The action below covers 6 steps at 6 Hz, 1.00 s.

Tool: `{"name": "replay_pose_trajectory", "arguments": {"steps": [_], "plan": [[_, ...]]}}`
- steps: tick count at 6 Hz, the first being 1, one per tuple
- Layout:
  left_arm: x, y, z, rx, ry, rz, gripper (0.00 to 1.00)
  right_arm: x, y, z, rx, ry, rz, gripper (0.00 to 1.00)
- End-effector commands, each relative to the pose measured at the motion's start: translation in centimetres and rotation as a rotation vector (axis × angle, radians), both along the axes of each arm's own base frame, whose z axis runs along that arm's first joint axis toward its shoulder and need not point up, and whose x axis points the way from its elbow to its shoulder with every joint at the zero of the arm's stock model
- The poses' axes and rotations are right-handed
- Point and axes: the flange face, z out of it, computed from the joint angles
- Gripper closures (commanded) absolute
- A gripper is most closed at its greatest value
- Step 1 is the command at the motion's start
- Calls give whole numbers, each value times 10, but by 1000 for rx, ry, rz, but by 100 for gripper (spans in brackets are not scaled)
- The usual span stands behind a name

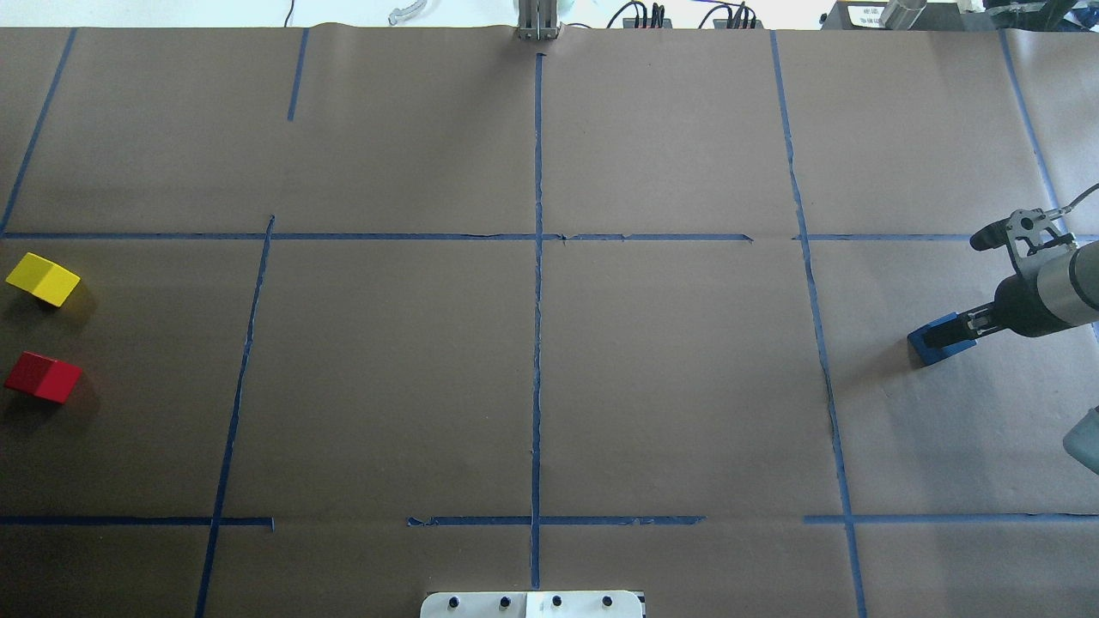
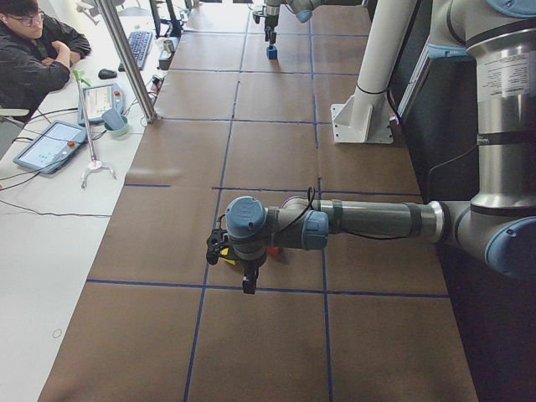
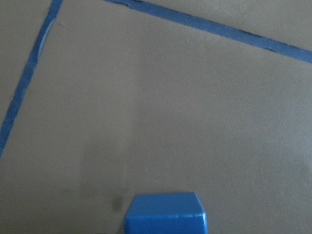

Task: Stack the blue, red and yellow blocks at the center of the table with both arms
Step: 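Close the right gripper on the blue cube and lift it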

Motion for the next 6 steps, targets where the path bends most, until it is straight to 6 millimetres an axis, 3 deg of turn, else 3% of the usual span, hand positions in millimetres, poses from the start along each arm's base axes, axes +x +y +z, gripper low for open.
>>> {"name": "replay_pose_trajectory", "arguments": {"steps": [1, 2, 3, 4, 5, 6], "plan": [[1, 0, 0, -1, 0, 2, 0, -8, 0, 10, 2, 23, -11, 17], [0, 0, 0, -1, 0, 0, 0, -9, 1, 8, 4, 21, -12, 56], [0, 0, 0, 1, 0, 0, 0, -9, 1, 8, 5, 22, -11, 76], [0, -1, -2, 4, 0, 0, 0, -9, 0, 0, 4, 10, 1, 87], [1, 0, -3, 4, 2, 1, 0, -9, -1, -27, 27, -20, 12, 100], [1, 0, -3, 5, 2, 1, 0, -22, -14, -62, 1, -44, 47, 100]]}}
